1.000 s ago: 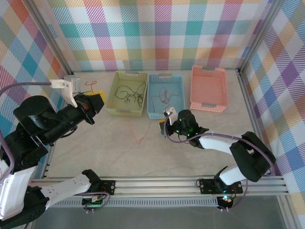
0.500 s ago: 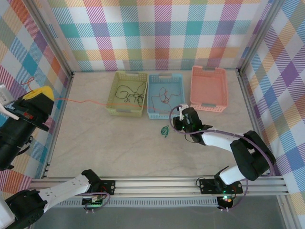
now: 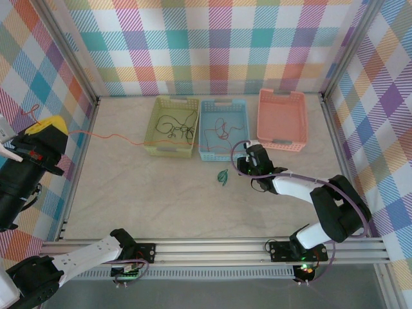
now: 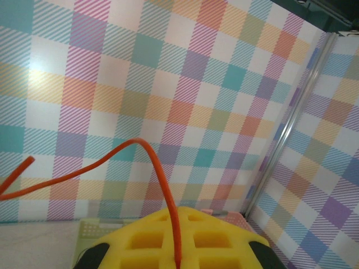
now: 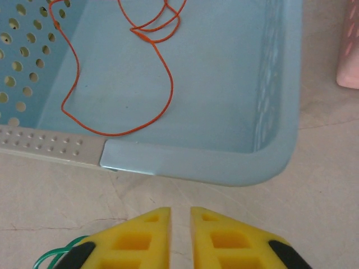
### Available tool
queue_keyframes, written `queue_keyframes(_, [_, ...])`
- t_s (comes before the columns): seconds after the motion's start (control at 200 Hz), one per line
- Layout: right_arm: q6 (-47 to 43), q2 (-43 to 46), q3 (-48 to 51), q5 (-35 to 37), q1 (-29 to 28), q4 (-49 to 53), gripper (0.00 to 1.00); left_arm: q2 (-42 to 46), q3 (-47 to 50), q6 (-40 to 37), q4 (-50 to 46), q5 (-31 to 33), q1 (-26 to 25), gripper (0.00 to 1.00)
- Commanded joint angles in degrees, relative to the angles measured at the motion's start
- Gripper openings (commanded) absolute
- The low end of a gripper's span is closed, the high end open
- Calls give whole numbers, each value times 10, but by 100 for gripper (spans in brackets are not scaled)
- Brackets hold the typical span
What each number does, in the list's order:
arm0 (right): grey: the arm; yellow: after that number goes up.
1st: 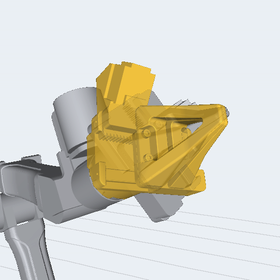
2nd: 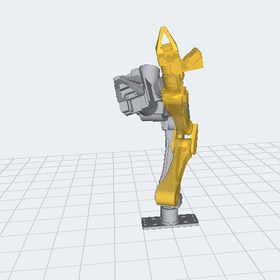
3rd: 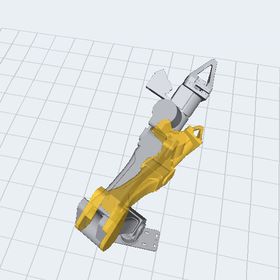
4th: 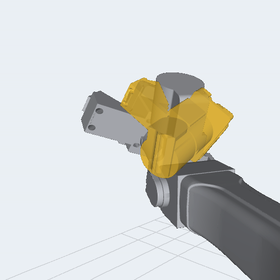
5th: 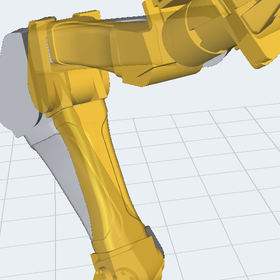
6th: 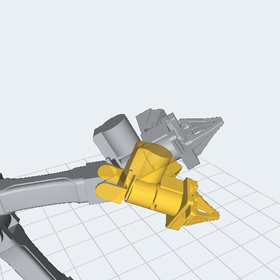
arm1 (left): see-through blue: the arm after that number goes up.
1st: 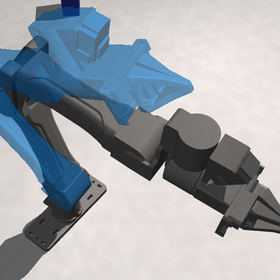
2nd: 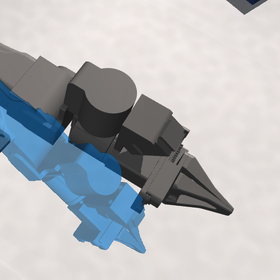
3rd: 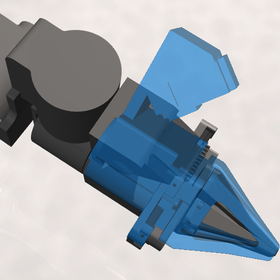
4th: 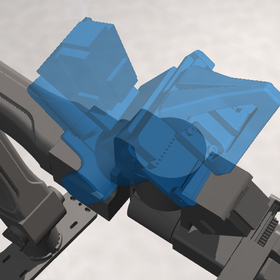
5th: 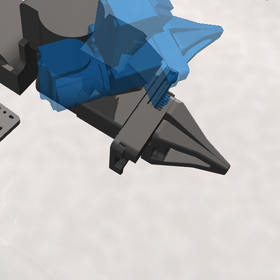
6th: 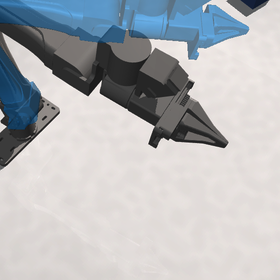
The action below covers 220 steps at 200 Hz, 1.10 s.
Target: Untangle the cables
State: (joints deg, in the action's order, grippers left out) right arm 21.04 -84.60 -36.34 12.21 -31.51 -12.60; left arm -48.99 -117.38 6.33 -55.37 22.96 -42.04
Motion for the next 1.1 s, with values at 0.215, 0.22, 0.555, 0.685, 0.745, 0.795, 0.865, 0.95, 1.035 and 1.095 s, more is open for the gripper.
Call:
queue_keyframes(0.215, [22,53,34,64,5,-25,35,0,1,-14,18,22,-6,0])
queue_keyframes(0.22, [23,54,35,66,6,-25,35,1,1,-14,18,23,-6,0])
queue_keyframes(0.555, [67,93,62,137,20,-15,55,7,6,-30,33,45,-7,0])
queue_keyframes(0.685, [61,95,63,125,21,-20,55,-29,-13,-37,34,33,-7,0])
queue_keyframes(0.745, [60,93,63,123,21,-20,56,-49,-30,-39,31,23,-8,0])
queue_keyframes(0.795, [59,92,62,119,21,-20,56,-60,-33,-41,37,12,-8,0])
queue_keyframes(0.865, [57,92,63,114,21,-23,56,-74,-34,-40,45,3,-8,0])
queue_keyframes(0.95, [57,93,64,113,21,-25,56,-91,-36,-39,54,-8,-8,0])
queue_keyframes(1.035, [56,94,66,112,21,-28,56,-109,-38,-40,74,-21,-7,0])
queue_keyframes(1.095, [55,95,66,110,21,-29,56,-125,-42,-47,89,-23,-7,0])
